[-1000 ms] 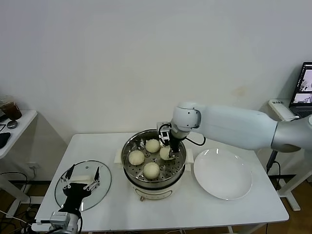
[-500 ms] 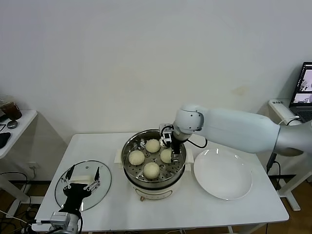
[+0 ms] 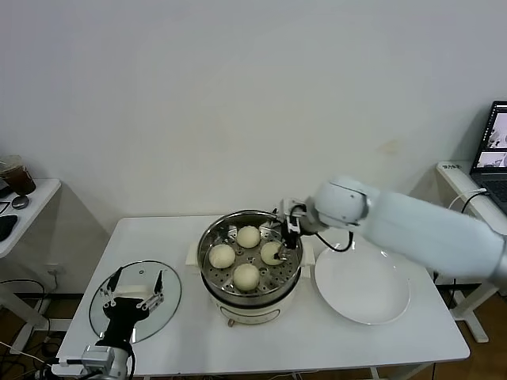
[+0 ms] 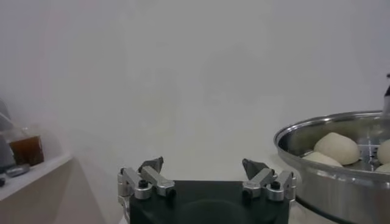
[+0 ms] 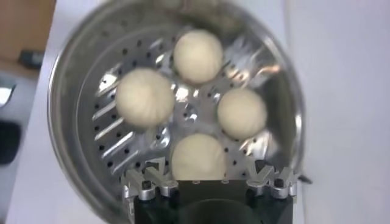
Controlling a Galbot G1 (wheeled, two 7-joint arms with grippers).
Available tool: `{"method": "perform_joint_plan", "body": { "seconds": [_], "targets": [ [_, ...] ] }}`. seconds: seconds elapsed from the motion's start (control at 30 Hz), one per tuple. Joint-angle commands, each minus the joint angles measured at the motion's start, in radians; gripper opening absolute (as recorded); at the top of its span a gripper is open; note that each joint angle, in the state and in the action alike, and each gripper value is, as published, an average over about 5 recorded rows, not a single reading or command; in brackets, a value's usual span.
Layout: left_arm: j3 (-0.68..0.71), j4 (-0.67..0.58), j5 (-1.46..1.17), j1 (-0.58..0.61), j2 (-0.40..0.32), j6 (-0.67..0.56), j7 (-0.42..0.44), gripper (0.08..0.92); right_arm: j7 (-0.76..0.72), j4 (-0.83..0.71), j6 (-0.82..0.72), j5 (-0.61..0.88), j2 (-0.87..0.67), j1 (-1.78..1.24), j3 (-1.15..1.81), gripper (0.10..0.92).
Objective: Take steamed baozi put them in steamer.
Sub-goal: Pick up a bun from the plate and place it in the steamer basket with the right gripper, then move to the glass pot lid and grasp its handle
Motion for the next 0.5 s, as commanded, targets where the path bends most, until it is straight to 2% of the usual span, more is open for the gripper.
{"method": "perform_joint_plan", "body": {
  "seconds": [0.03,0.3,0.5],
  "targets": [
    [0.006,-0.007,0.007,0.009,-0.003,-0.02,0.012,0.823,0.442,0.189,0.525,-0.203,-0.113,-1.169,1.001,0.823],
    [0.052,-0.008,0.058,0.015,-0.02,-0.071,0.035,0.823,0.431,0.192,0.905,-0.411,0.273,-1.545,1.466,0.823],
    [0.062,0.036,0.13,0.009,-0.022,-0.132,0.022,0.823,0.4,0.216,0.999,-0.423,0.498,-1.64,1.659,0.823]
  ]
}}
